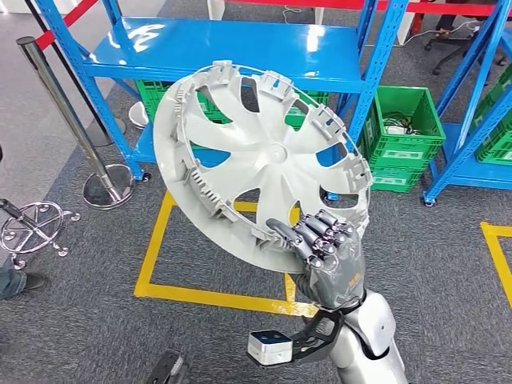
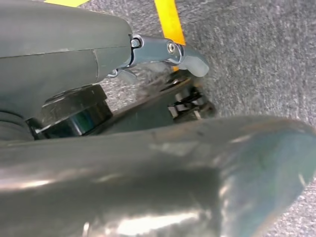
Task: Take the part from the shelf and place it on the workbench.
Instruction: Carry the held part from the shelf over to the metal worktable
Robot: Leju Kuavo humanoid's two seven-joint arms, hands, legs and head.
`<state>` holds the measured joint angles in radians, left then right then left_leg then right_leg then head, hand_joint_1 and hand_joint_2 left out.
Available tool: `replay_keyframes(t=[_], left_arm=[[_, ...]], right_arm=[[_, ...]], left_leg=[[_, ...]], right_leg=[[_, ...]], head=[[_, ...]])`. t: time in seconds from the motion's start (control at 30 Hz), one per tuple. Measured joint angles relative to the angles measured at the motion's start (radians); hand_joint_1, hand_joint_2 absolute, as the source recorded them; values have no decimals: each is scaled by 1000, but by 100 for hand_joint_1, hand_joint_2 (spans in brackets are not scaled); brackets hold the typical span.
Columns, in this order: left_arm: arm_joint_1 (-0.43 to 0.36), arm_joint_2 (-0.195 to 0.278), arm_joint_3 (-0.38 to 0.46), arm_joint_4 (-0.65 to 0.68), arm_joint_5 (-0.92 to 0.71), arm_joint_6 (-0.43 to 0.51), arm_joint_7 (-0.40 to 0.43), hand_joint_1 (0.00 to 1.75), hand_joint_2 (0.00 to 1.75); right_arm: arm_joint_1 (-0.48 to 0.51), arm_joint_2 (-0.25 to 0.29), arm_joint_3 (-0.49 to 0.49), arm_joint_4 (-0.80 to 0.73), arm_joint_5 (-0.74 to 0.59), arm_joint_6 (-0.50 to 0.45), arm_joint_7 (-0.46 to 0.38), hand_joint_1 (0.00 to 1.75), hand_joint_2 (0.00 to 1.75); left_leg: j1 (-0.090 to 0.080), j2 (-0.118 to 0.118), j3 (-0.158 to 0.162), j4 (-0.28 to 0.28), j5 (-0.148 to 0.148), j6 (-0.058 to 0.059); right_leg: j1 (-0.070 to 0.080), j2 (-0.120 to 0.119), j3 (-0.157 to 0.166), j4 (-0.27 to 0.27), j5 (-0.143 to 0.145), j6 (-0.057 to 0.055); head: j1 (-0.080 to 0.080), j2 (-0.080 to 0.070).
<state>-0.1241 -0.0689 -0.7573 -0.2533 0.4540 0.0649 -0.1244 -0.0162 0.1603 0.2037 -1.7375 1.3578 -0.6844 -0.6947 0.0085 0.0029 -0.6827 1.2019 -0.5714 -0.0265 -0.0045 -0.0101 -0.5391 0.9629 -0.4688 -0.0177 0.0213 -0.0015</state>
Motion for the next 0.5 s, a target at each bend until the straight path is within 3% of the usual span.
replay_keyframes(t=[0.03, 0.07, 0.1, 0.17, 0.23, 0.27, 0.33, 0.37, 0.4, 0.5], left_arm=[[0, 1, 0, 0, 0, 0, 0, 0, 0], [0, 1, 0, 0, 0, 0, 0, 0, 0], [0, 2, 0, 0, 0, 0, 0, 0, 0], [-2, 3, 0, 0, 0, 0, 0, 0, 0], [-4, 3, 0, 0, 0, 0, 0, 0, 0], [-5, 3, 0, 0, 0, 0, 0, 0, 0], [-4, 3, 0, 0, 0, 0, 0, 0, 0], [-4, 2, 0, 0, 0, 0, 0, 0, 0], [-4, 2, 0, 0, 0, 0, 0, 0, 0], [-5, 2, 0, 0, 0, 0, 0, 0, 0]], right_arm=[[0, 0, 0, 1, 0, 0, 0, 175, 175], [0, 0, 0, 1, 0, 0, 0, 175, 175], [0, 0, 0, 1, 0, 0, 0, 175, 175], [0, 0, 0, 1, 0, 0, 0, 175, 175], [0, 0, 0, 1, 0, 0, 0, 175, 175], [0, 0, 0, 1, 0, 0, 0, 175, 175], [0, 1, 0, 1, 0, 0, 0, 175, 175], [0, 0, 1, 1, 0, 0, -1, 175, 175], [0, 0, 1, 1, 0, 0, -1, 175, 175], [0, 0, 0, 1, -1, 0, 0, 175, 175]], left_leg=[[2, 0, -5, 52, -19, -4], [4, 0, 3, 75, -15, -7], [6, 0, 26, 63, 6, -9], [11, -1, 109, -47, 48, -13], [9, -4, 177, -161, 47, -7], [6, -6, 189, -187, 38, -1], [3, -6, 178, -192, 49, 18], [3, -4, 169, -192, 58, 28], [4, -2, 158, -193, 68, 40], [1, 1, 116, -192, 103, 58]], right_leg=[[0, -1, -12, 4, 6, 1], [-1, -2, -25, 11, 12, 4], [-3, -2, -39, 19, 17, 7], [-5, -2, -68, 38, 25, 16], [-4, -1, -89, 54, 36, 28], [-4, -2, -95, 57, 43, 35], [-7, -1, -103, 56, 56, 48], [-8, -1, -110, 61, 46, 54], [-9, 1, -121, 79, 17, 59], [-10, 5, -159, 238, -127, 68]], head=[[0, 0], [0, 0], [0, 0], [0, 0], [0, 0], [0, 0], [0, 0], [1, 0], [2, 0], [6, 0]])
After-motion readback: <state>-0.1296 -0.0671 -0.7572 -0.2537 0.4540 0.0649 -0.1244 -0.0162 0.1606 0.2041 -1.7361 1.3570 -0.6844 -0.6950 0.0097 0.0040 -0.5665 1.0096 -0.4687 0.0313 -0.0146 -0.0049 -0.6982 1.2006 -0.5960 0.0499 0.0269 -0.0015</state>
